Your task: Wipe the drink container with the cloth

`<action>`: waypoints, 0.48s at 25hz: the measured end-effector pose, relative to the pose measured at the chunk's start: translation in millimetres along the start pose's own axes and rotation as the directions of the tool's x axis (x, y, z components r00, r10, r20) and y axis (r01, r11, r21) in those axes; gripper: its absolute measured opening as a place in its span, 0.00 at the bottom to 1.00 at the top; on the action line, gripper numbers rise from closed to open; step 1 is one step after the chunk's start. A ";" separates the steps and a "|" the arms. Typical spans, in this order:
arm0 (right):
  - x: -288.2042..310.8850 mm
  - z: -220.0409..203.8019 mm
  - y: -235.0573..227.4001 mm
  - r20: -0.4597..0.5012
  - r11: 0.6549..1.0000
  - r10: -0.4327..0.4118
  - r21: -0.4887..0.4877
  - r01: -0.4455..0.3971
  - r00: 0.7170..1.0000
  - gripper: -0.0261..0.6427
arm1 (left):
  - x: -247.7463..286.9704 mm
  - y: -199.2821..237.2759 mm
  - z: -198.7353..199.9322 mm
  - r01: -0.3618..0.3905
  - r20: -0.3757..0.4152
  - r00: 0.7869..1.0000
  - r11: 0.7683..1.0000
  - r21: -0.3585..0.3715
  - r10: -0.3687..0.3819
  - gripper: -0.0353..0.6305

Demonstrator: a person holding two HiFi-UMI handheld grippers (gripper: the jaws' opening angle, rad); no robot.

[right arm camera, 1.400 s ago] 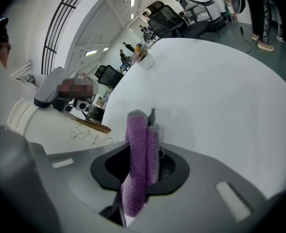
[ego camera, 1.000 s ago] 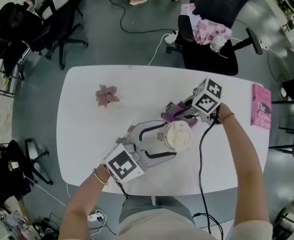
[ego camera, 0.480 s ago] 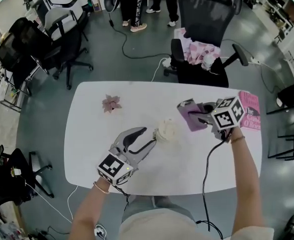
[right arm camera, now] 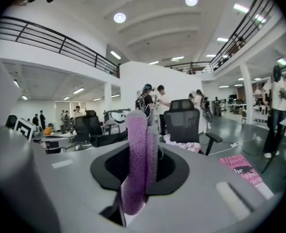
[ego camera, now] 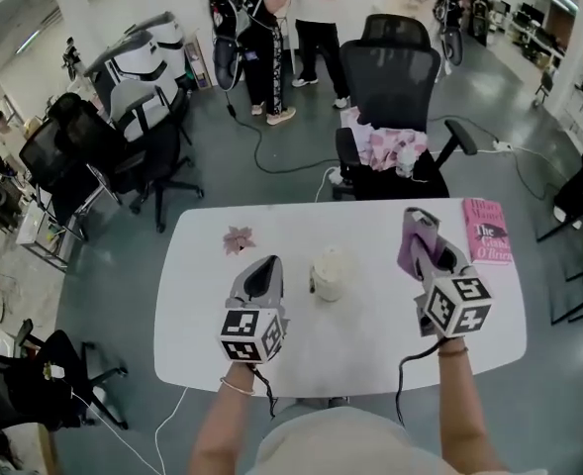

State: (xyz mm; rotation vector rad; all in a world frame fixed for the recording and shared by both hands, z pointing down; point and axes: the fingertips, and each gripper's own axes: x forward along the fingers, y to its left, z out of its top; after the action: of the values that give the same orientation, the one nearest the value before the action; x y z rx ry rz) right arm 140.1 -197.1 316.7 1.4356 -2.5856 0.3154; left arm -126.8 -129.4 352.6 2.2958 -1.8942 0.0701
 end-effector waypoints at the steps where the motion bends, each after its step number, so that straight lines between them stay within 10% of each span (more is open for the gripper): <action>1: -9.2 3.0 -3.6 0.033 0.999 -0.038 0.003 0.037 0.999 0.14 | -1.0 1.0 6.5 -0.022 0.012 1.000 1.000 -0.006 0.022 0.05; 12: -70.5 -12.7 -34.4 0.275 0.940 -0.340 0.069 0.334 0.899 0.14 | -17.3 21.3 18.9 -0.233 0.098 0.967 0.972 -0.026 0.235 0.05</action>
State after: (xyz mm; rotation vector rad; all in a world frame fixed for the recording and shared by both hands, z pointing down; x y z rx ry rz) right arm 206.8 -154.0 315.1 2.0306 -2.4709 0.0904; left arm -152.2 -119.4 333.6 2.0923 -2.2010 -0.0306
